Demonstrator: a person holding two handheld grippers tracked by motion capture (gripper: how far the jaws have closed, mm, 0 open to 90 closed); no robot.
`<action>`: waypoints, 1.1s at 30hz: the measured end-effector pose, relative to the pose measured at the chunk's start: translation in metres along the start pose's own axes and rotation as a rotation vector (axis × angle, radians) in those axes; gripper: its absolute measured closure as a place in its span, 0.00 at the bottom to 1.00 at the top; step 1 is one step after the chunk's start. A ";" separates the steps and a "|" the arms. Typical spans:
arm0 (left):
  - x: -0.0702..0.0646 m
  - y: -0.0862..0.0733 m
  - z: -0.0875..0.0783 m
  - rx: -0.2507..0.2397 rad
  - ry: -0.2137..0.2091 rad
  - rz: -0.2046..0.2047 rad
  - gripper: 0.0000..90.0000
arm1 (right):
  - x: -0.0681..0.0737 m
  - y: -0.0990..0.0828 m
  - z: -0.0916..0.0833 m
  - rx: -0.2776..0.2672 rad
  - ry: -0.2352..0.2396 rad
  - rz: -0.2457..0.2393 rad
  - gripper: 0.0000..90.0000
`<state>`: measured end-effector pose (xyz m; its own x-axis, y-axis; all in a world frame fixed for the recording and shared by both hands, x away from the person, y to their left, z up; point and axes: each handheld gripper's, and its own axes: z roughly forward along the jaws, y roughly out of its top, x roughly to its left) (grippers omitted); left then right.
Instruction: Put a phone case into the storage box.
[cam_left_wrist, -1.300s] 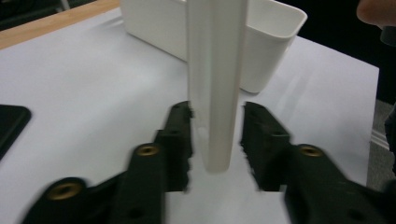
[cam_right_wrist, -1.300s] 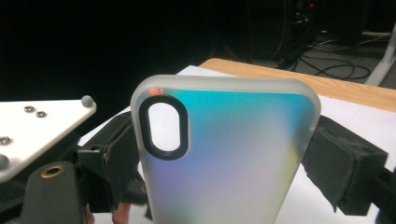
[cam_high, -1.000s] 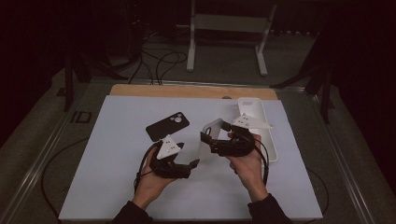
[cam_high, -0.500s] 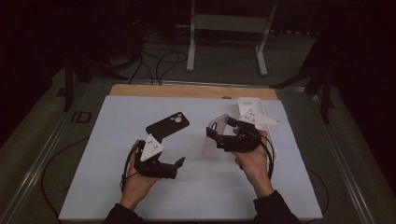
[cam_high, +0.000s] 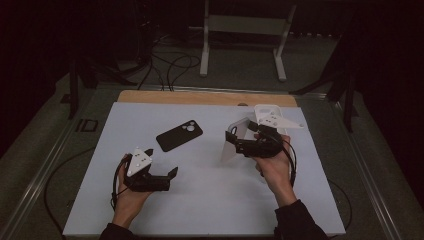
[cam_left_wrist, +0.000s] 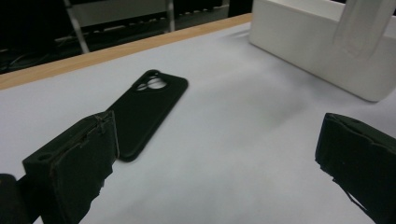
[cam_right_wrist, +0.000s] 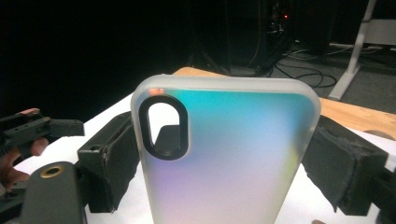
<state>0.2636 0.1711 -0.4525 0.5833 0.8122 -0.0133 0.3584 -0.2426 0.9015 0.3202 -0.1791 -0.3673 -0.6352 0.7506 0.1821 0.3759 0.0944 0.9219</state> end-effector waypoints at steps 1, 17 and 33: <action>0.002 -0.002 -0.002 -0.003 0.005 0.000 0.00 | -0.001 0.001 0.000 -0.003 -0.003 -0.001 0.18; 0.023 -0.031 -0.017 -0.042 0.042 -0.004 0.00 | -0.013 0.007 0.004 -0.004 -0.038 -0.011 0.18; 0.032 -0.047 -0.032 -0.053 0.046 -0.016 0.00 | -0.027 0.014 0.002 -0.020 -0.076 -0.011 0.18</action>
<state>0.2417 0.2258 -0.4817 0.5428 0.8398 -0.0091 0.3273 -0.2015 0.9232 0.3442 -0.1961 -0.3598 -0.5860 0.7970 0.1467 0.3556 0.0902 0.9303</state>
